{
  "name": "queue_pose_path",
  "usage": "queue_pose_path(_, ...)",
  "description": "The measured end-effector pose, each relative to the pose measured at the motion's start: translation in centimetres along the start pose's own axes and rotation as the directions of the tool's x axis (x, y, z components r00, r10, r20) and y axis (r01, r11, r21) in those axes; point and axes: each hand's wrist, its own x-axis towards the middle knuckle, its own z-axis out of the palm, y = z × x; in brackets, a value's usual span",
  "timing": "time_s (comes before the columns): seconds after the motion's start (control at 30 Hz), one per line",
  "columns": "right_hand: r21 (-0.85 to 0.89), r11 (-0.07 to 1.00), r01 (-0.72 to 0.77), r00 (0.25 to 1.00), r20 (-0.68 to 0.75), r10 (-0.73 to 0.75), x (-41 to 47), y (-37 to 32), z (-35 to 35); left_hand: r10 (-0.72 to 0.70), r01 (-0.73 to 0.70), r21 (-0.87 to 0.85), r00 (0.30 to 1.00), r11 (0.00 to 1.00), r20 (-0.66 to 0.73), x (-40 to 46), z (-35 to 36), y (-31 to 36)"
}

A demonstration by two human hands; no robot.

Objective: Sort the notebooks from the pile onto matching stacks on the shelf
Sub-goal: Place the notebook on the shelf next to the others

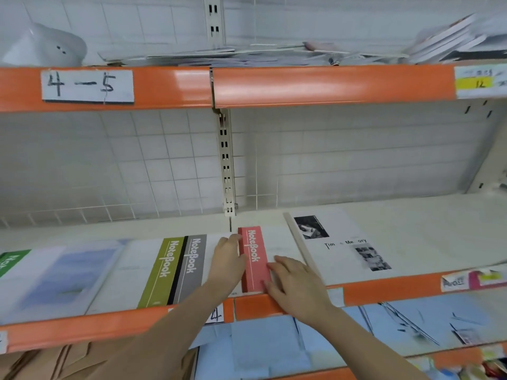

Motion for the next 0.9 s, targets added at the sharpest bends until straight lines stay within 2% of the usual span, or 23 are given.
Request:
queue_pose_path(0.1, -0.043, 0.999, 0.01, 0.995, -0.094, -0.014, -0.1, -0.1, 0.4, 0.169, -0.168, 0.192, 0.986, 0.967, 0.014, -1.1, -0.4, -0.3)
queue_pose_path(0.17, -0.061, 0.998, 0.019, 0.986, -0.163, -0.029, -0.2, -0.1, 0.5, 0.269, -0.292, 0.324, 0.956, 0.9, 0.112, -1.9, -0.4, -0.6)
queue_pose_path(0.23, -0.067, 0.998, 0.015, 0.986, -0.165, -0.026, -0.3, -0.1, 0.5, 0.303, -0.369, 0.422, 0.928, 0.828, 0.218, -2.6, -0.2, -1.1)
queue_pose_path(0.3, -0.098, 0.995, -0.007, 0.989, -0.15, -0.008, -0.3, -0.1, 0.7, 0.305, -0.399, 0.456, 0.914, 0.796, 0.268, -3.0, -0.2, -1.3)
queue_pose_path(0.37, -0.116, 0.993, -0.036, 0.992, -0.123, 0.021, -0.1, -0.3, 0.7, 0.311, -0.41, 0.416, 0.906, 0.811, 0.286, -3.3, -0.8, -1.2)
queue_pose_path(0.47, -0.154, 0.983, -0.1, 0.99, -0.112, 0.083, 1.0, -1.9, 0.1, 0.322, -0.394, 0.362, 0.915, 0.845, 0.243, -3.9, -2.5, -1.5)
queue_pose_path(0.53, -0.171, 0.982, -0.078, 0.987, -0.15, 0.053, 2.2, -3.8, -0.4, 0.323, -0.368, 0.363, 0.929, 0.856, 0.181, -4.3, -4.3, -2.4)
queue_pose_path(0.73, -0.039, 0.985, 0.168, 0.973, -0.152, -0.172, 6.6, -12.6, 1.5, 0.288, -0.259, 0.417, 0.958, 0.871, -0.008, -6.4, -13.1, -7.5)
queue_pose_path(0.9, 0.054, 0.962, 0.266, 0.958, -0.125, -0.258, 9.6, -23.4, 4.9, 0.145, -0.083, 0.435, 0.983, 0.897, -0.112, -8.3, -22.6, -14.4)
